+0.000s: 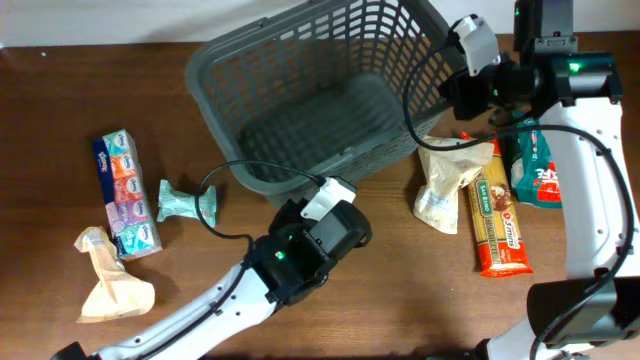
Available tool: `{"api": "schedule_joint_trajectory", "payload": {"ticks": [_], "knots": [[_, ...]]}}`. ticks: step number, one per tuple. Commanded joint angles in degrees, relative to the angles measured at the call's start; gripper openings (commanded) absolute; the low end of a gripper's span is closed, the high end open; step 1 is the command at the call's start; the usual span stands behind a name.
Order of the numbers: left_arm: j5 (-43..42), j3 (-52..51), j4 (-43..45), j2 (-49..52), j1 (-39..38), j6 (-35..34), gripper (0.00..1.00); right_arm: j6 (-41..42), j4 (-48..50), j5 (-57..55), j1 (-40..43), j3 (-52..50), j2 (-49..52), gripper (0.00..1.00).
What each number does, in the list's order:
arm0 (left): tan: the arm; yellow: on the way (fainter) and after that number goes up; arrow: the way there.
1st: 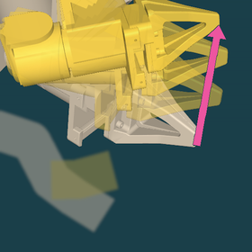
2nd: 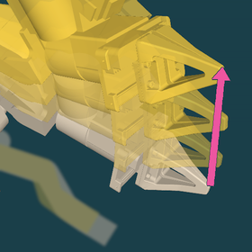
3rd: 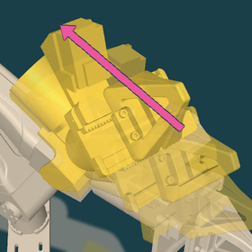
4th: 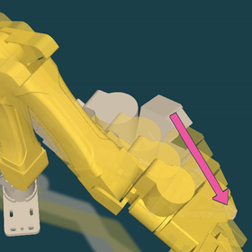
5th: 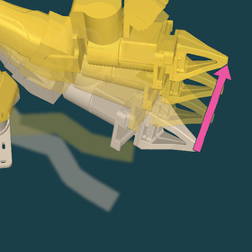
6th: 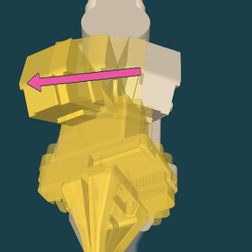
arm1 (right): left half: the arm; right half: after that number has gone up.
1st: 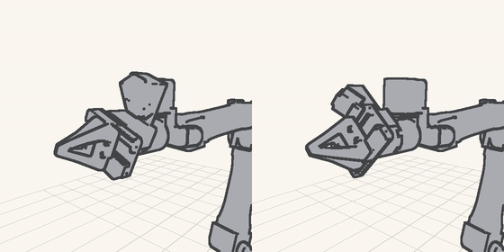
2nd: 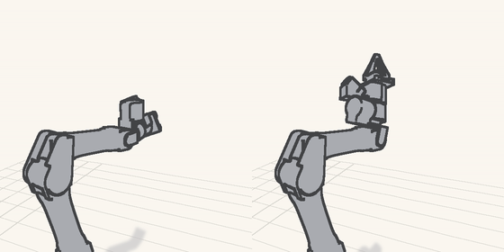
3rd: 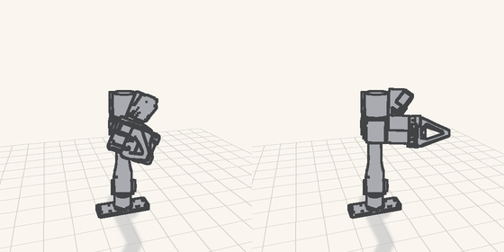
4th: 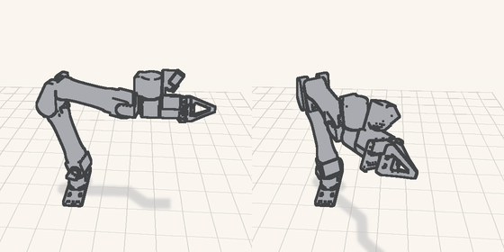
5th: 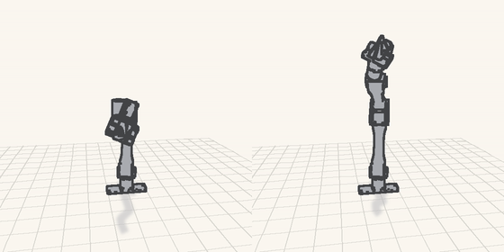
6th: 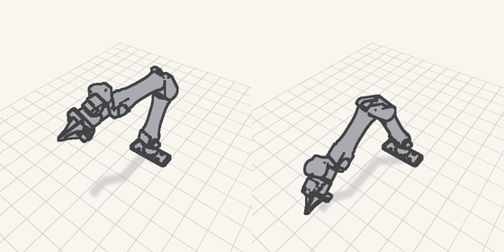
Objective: Pack container
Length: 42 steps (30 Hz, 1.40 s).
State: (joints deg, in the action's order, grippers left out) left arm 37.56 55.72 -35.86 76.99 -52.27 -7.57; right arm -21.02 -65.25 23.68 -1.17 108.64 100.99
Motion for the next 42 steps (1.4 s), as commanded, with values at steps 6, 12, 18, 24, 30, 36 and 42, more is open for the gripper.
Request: {"api": "schedule_joint_trajectory", "payload": {"ticks": [6, 12, 18, 24, 30, 36, 42], "knots": [[2.99, 0.7, 2.43, 0.13, 6.12, 2.58, 0.02, 0.28, -7.19, -0.37, -0.37, 0.31, 0.26, 0.04], [2.8, 0.7, 8.72, 0.13, 10.62, 7.74, 0.02, 0.28, -10.25, -0.35, -0.37, 0.31, 0.26, 0.04], [2.69, 0.7, 9.79, 0.13, 12.76, 8.96, 0.02, 0.5, -10.97, -0.33, -0.37, 0.31, 0.26, 0.03], [2.32, 0.7, 11.63, 0.13, 13.6, 10.75, 0.02, 0.52, -11.82, -0.11, -0.39, 0.31, 0.26, 0.04], [2.32, 0.7, 11.85, 0.13, 13.6, 11.15, 0.02, 0.5, -11.3, -0.13, -0.37, 0.31, 0.26, 0.03], [2.34, 0.96, 10.36, -4.59, 12.04, 12.44, 0.73, 0.52, -7.37, -0.11, -0.37, 4.15, 0.24, 0.64], [2.4, 2.67, 0.76, -15.37, 10.29, 12.39, 0.97, 2.23, -6.73, -0.09, -0.37, 13.7, 0.24, 0.79]]}}
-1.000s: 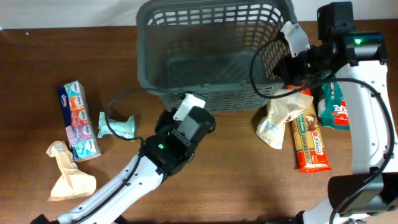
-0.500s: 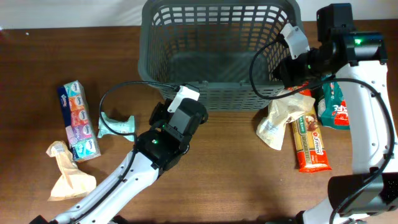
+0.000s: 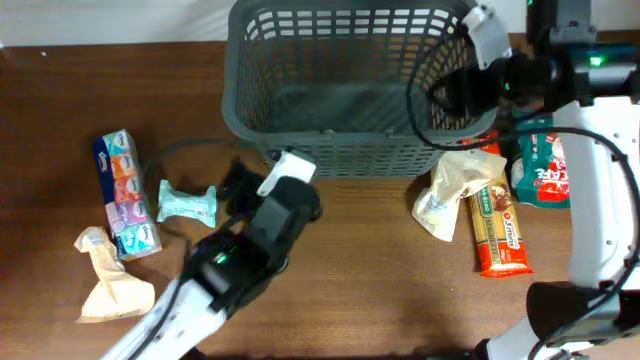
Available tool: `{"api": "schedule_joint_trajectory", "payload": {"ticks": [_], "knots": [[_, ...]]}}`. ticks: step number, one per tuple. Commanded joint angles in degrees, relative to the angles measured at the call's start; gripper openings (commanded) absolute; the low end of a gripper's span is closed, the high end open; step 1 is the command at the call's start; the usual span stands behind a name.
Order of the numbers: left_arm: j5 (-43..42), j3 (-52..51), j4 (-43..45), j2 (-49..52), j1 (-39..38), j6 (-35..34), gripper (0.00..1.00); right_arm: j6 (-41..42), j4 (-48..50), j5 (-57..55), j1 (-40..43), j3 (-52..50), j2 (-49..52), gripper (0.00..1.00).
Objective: Pack container
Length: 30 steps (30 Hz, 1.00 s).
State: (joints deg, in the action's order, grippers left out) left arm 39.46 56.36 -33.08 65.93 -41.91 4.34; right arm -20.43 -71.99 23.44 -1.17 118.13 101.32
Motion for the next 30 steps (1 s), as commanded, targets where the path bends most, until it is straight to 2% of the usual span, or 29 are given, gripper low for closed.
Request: {"api": "schedule_joint_trajectory", "payload": {"ticks": [1, 4, 5, 8, 15, 20, 22, 25, 30], "knots": [[1.42, 2.4, -3.3, -7.32, -0.07, 0.48, 1.0, 2.54, -0.2, 0.11, -0.37, 5.99, -0.09, 0.79], [5.03, 3.82, -3.61, -14.93, 0.09, 0.48, 0.99, 5.29, -2.89, -0.74, -0.35, 9.84, -0.13, 0.77], [5.18, 5.16, -3.58, -18.47, 0.76, 0.46, 0.99, 10.25, -5.6, -5.14, -0.37, 11.47, -0.13, 0.69], [5.16, 7.13, -3.3, -22.64, 2.47, -0.2, 0.99, 16.9, -9.29, -10.99, -0.35, 12.33, -0.9, 0.68], [5.07, 8.48, -3.45, -24.46, 9.86, -0.22, 0.99, 27.54, -13.22, -21.11, -0.33, 12.33, -9.2, 0.68], [-3.3, 8.48, -3.65, -24.26, 16.31, -6.21, 0.99, 33.55, -19.74, -25.99, -0.33, 12.33, -18.93, 0.7], [-7.69, 8.46, -5.84, -23.54, 18.62, -8.55, 0.99, 39.5, -25.35, -32.94, -0.33, 12.26, -22.32, 0.69], [-14.23, 8.46, -12.31, -20.76, 22.23, -11.96, 0.99, 45.46, -25.33, -37.07, -0.33, 7.61, -28.59, 0.69], [-20.74, 8.46, -14.16, -16.63, 25.55, -12.5, 0.99, 52.09, -25.33, -45.66, -0.33, 1.09, -33.77, 0.69]]}}
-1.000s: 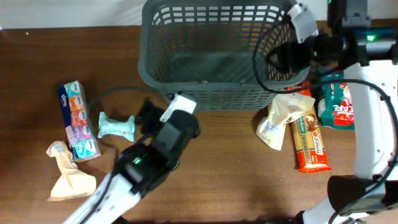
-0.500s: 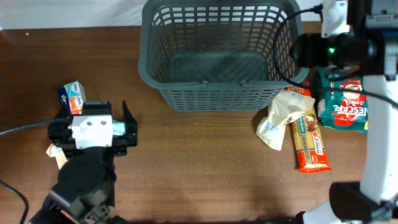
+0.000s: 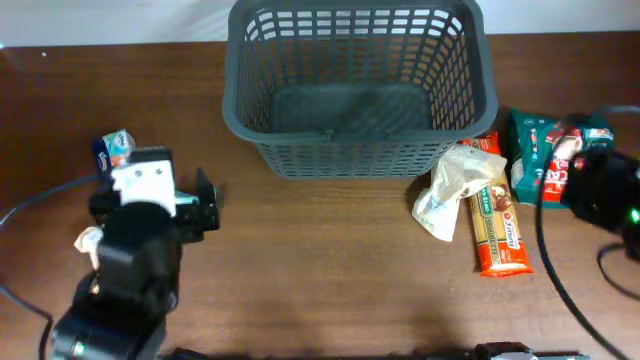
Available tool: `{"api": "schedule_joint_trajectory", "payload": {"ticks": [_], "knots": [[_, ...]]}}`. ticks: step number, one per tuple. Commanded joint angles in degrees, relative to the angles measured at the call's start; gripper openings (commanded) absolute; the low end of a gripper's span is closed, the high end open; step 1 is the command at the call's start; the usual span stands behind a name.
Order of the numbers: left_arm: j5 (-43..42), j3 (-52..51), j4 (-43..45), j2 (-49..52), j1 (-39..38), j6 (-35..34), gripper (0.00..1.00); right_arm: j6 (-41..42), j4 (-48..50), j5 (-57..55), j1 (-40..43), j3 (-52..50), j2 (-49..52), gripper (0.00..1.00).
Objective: Pack container
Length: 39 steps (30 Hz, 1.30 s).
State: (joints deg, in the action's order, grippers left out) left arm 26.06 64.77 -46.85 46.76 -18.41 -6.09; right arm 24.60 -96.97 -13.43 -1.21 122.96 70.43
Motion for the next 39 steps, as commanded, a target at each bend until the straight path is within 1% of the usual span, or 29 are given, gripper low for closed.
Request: {"api": "schedule_joint_trajectory", "payload": {"ticks": [1, 5, 7, 11, 12, 16, 17, 20, 23, 25, 29, 33, 34, 37, 38, 39], "knots": [[-7.98, 0.04, -0.35, 3.45, 2.6, -2.05, 0.99, 7.87, -0.35, -9.88, -0.28, -5.66, -3.91, 0.69], [-8.17, 0.04, 0.13, 7.87, 5.46, -2.03, 0.99, 12.9, -0.31, -12.61, -0.28, -16.81, -9.14, 0.69], [-8.37, 0.04, 2.27, 10.16, 6.93, -1.99, 0.99, 15.34, -0.15, -14.27, -0.28, -23.91, -11.89, 0.7], [-8.7, 0.04, 6.03, 11.74, 8.87, -1.68, 0.99, 19.52, 0.87, -15.78, -0.28, -32.33, -14.73, 0.7], [-8.85, 0.04, 6.69, 11.8, 9.44, -1.11, 0.99, 19.5, 1.81, -15.98, -0.28, -34.69, -15.39, 0.7], [-8.81, 0.04, 8.15, 11.91, 11.17, -0.35, 0.99, 23.54, 3.41, -19.19, -0.28, -40.74, -16.09, 0.71], [-8.81, 0.04, 8.28, 11.89, 11.65, 0.07, 0.99, 23.96, 4.68, -19.56, -0.28, -42.64, -16.09, 0.73], [-8.96, 0.04, 8.09, 11.91, 12.9, 1.92, 0.99, 23.96, 8.41, -19.61, -0.28, -47.15, -15.91, 0.75], [-9.01, 0.04, 7.61, 11.91, 13.84, 2.1, 0.99, 24.33, 12.33, -19.58, -0.2, -51.58, -15.26, 0.76], [-9.01, 0.04, 7.06, 12.07, 14.23, 2.29, 0.99, 25.97, 14.34, -19.47, 0.33, -53.66, -14.6, 0.78], [-8.96, 0.04, 5.44, 12.61, 14.25, 3.37, 0.99, 26.51, 19.61, -17.53, 5.84, -56.78, -11.19, 0.8], [-9.07, 0.04, 4.2, 13.38, 14.25, 3.37, 0.99, 15.74, 28.41, -12.92, 13.14, -56.85, -5.42, 0.83], [-9.53, 0.04, 3.91, 13.62, 14.25, 3.37, 0.99, 10.08, 33.4, -9.35, 16.26, -56.85, -2.54, 0.84], [-9.88, 0.04, 3.74, 13.88, 14.25, 3.37, 0.99, -1.18, 43.1, -2.43, 20.81, -56.85, 2.36, 0.88], [-9.88, 0.04, 3.72, 14.03, 14.25, 3.37, 0.99, -4.39, 45.9, -0.24, 21.97, -56.85, 3.67, 0.88], [-9.88, 0.04, 3.67, 14.21, 14.25, 3.37, 0.99, -9.4, 49.53, 3.1, 23.47, -56.78, 5.42, 0.88]]}}
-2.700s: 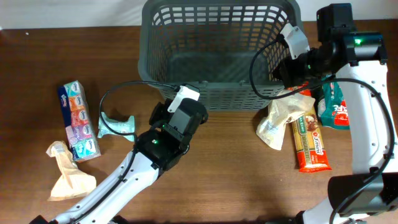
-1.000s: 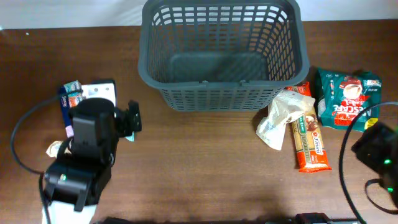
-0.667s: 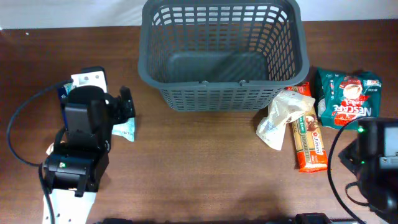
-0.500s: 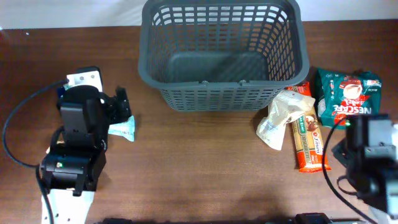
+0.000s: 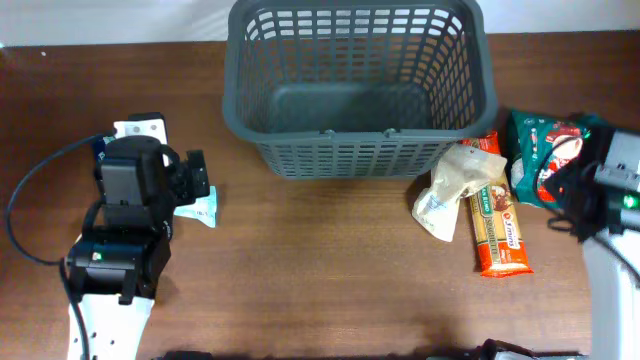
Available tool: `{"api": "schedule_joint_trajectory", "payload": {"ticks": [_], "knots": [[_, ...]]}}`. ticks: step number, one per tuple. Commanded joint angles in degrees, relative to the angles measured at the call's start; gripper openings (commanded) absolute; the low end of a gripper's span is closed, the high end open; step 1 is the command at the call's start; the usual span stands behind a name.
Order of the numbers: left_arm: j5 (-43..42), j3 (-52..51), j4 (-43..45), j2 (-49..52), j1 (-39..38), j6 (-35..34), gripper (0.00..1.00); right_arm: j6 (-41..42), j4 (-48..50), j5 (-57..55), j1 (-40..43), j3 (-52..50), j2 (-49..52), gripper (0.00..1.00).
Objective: Pack container
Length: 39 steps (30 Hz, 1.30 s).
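Observation:
The grey mesh basket (image 5: 355,150) stands upright and empty at the back centre. My left gripper (image 5: 193,178) hovers at the left, just above a teal packet (image 5: 202,209); its jaws are not readable from overhead. The left arm hides most of the tissue pack (image 5: 101,148). On the right lie a beige pouch (image 5: 452,190), an orange pasta box (image 5: 497,228) and a green packet (image 5: 538,155). My right gripper (image 5: 562,196) sits at the green packet's lower edge, and its state is unclear.
Brown table (image 5: 330,280) with a white wall behind the basket. A black cable (image 5: 30,190) loops out from the left arm. The right arm's white link (image 5: 610,290) runs down the right edge.
The left arm has shifted up and to the right, its gripper now by the teal packet. The right arm has come further into view at the green packet. The basket has not moved.
The basket stood skewed, with my right gripper at its right rim and the left arm in front of it. Then it stood square at the back. Later both arms were away from it, left over the left items, right by the green packet, where they remain.

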State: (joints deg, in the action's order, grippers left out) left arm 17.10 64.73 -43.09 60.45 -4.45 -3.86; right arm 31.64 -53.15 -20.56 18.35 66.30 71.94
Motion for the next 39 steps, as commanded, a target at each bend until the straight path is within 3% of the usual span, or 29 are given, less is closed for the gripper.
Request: {"api": "schedule_joint_trajectory", "payload": {"ticks": [1, 4, 7, 14, 20, 39], "knots": [[-0.92, 0.09, -0.24, 0.74, 0.26, 1.16, 0.99, -20.7, 8.61, 13.14, 5.25, -0.07, 5.42, 0.9], [-3.02, 0.09, -1.14, 1.53, 0.28, 3.96, 0.99, -35.71, 16.17, 23.96, 9.14, 0.02, 9.25, 0.99], [-5.75, 0.09, -2.64, 2.51, 0.28, 5.03, 0.99, -41.75, 21.24, 29.51, 12.37, 0.02, 11.63, 0.99], [-7.93, 0.09, -4.55, 3.96, 0.22, 5.01, 0.99, -41.7, 33.42, 33.9, 19.93, 0.2, 17.07, 0.99], [-7.93, 0.09, -4.61, 3.93, 0.22, 5.01, 0.99, -42.38, 35.5, 40.68, 24.72, 1.44, 25.57, 0.99], [-10.93, 0.09, -6.64, 3.96, 0.22, 4.98, 0.99, -42.32, 40.85, 45.51, 22.51, 1.53, 41.2, 0.99]]}}
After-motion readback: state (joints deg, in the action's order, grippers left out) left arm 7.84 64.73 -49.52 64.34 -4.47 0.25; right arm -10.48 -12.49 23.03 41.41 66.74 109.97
